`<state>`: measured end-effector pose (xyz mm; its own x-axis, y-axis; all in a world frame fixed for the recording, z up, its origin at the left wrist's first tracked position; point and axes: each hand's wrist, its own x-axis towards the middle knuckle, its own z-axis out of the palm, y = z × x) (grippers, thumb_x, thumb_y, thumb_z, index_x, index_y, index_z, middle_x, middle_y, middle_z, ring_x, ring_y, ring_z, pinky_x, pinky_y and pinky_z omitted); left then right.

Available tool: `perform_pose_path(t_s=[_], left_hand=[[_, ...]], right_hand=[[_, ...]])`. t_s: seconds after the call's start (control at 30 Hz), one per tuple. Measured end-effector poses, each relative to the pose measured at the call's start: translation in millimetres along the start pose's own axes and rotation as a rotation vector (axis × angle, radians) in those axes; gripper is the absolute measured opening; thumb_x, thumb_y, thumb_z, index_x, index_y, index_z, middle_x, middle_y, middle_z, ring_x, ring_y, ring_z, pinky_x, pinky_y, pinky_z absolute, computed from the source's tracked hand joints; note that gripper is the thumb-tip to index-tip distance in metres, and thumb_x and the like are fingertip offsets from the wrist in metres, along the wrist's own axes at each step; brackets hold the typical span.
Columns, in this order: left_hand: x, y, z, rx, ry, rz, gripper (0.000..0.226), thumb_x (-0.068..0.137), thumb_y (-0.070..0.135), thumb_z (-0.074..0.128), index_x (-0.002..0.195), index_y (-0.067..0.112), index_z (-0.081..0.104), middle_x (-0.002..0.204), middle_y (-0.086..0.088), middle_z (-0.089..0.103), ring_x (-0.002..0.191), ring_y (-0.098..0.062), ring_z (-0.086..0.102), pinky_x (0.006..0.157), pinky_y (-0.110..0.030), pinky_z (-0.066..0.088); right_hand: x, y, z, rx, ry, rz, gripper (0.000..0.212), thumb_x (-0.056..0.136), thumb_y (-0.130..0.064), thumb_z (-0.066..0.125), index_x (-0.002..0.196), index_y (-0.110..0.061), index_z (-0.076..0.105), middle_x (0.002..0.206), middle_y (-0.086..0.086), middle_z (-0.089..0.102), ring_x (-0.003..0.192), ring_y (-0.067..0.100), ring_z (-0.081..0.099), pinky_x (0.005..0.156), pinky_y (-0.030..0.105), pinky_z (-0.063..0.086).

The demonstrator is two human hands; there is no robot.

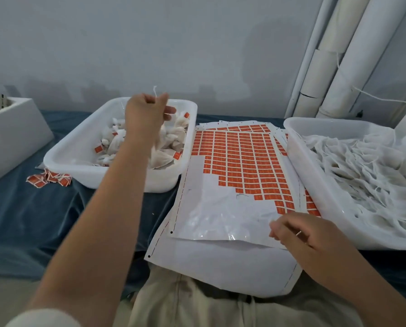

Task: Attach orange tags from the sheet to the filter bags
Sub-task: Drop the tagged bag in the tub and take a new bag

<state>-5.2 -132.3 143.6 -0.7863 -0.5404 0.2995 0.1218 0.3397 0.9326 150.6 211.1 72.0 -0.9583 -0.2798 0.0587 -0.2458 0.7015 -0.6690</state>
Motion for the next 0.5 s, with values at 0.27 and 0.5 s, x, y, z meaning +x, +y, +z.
perform_pose_path(t_s=[0.27,0.5], left_hand=[[51.2,-55.4,-6.3,0.404,-0.143,-0.174,0.027,0.090,0.031,0.071,0.071,0.012,0.071,0.065,-0.001,0.069,0.077,-0.024,0.062,0.083,-0.036,0.054],[22.9,-13.5,-3.7,0.397,-0.033,0.162,0.030,0.093,0.041,0.056,0.095,0.020,0.078,0.072,0.006,0.070,0.079,-0.023,0.069,0.072,-0.029,0.045]], right_hand=[[-0.1,4.3,-7.3,-0.046,0.016,-0.060,0.054,0.081,-0.077,0.035,0.086,-0.035,0.070,0.093,-0.028,0.068,0.093,-0.003,0.063,0.072,0.014,0.046],[-3.6,8.0,-47.5,0.122,0.337,-0.073,0.022,0.092,-0.057,0.057,0.091,-0.039,0.069,0.085,-0.020,0.074,0.078,0.000,0.071,0.070,0.010,0.053]])
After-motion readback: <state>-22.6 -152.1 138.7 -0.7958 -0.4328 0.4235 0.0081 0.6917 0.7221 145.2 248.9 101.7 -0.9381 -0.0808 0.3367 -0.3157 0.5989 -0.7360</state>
